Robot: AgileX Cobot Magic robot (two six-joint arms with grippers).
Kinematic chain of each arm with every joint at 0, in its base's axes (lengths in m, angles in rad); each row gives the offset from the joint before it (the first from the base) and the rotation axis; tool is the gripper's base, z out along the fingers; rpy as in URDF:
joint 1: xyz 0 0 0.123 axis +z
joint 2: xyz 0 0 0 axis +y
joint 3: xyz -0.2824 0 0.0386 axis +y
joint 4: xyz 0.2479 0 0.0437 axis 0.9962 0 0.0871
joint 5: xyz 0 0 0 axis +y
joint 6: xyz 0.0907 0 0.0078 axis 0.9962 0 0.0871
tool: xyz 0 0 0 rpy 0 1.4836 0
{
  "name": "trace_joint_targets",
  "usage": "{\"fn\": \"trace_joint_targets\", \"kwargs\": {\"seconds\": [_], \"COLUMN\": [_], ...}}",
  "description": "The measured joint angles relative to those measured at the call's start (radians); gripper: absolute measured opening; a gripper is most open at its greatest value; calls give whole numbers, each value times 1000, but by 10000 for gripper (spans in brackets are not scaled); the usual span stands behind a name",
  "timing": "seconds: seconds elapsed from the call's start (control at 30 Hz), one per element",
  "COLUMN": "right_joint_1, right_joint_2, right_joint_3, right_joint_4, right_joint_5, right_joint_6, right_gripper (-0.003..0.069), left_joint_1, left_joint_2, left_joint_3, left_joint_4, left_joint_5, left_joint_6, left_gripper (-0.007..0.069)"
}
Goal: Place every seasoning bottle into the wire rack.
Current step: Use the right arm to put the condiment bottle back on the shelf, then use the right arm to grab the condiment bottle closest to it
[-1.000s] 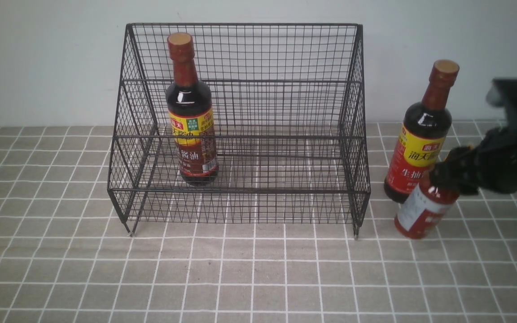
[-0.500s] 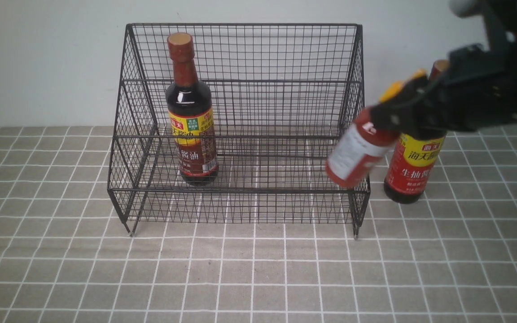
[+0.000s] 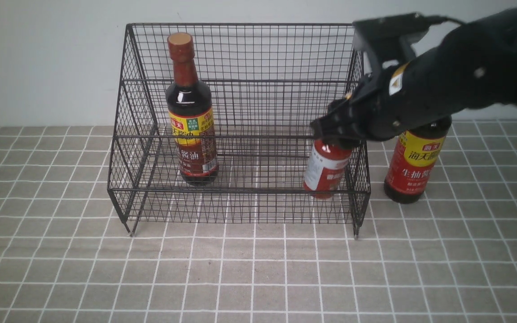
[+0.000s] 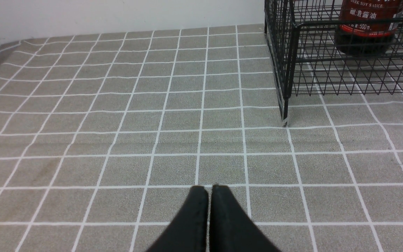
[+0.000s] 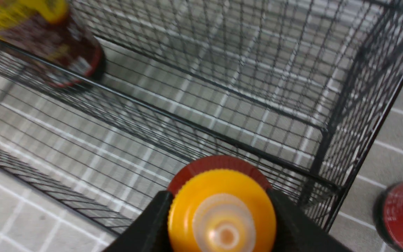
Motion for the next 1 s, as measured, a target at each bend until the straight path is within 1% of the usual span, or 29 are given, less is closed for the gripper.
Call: {"fn": "trace_joint_targets", "kwargs": {"seconds": [0.07, 0.2, 0.27, 0.37, 0.47, 0.53, 0.6, 0.73, 0.8, 0.87, 0.9, 0.97, 1.0], "right_joint_1": [6, 15, 22, 24, 24, 24, 24, 24, 24, 24, 24, 11, 2], "right_joint_2": [24, 63, 67, 67, 56, 41, 19, -57, -82, -152, -163, -222, -235], "right_joint_3": [0, 0, -3, -12, -32, -59, -96, -180, -196, -219, -220, -224, -226], "right_joint_4": [-27, -43, -47, -39, -39, -39, -39, -55, -73, -169, -178, -297, -328], "right_joint_5": [6, 27, 23, 27, 65, 114, 170, 269, 287, 328, 335, 383, 394], "right_joint_6": [9, 14, 14, 15, 15, 15, 15, 15, 15, 20, 21, 75, 101], "right_gripper": [298, 298, 311, 407, 528, 585, 611, 615, 610, 596, 596, 591, 590], "left_joint_1": [0, 0, 0, 0, 0, 0, 0, 0, 0, 0, 0, 0, 0], "left_joint_2": [0, 0, 0, 0, 0, 0, 0, 0, 0, 0, 0, 0, 0], "left_joint_3": [0, 0, 0, 0, 0, 0, 0, 0, 0, 0, 0, 0, 0], "left_joint_4": [0, 0, 0, 0, 0, 0, 0, 0, 0, 0, 0, 0, 0], "left_joint_5": [0, 0, 0, 0, 0, 0, 0, 0, 0, 0, 0, 0, 0], "left_joint_6": [0, 0, 0, 0, 0, 0, 0, 0, 0, 0, 0, 0, 0], "left_gripper": [-7, -7, -7, -7, -7, -7, -7, -7, -7, -7, -7, -7, -7]}}
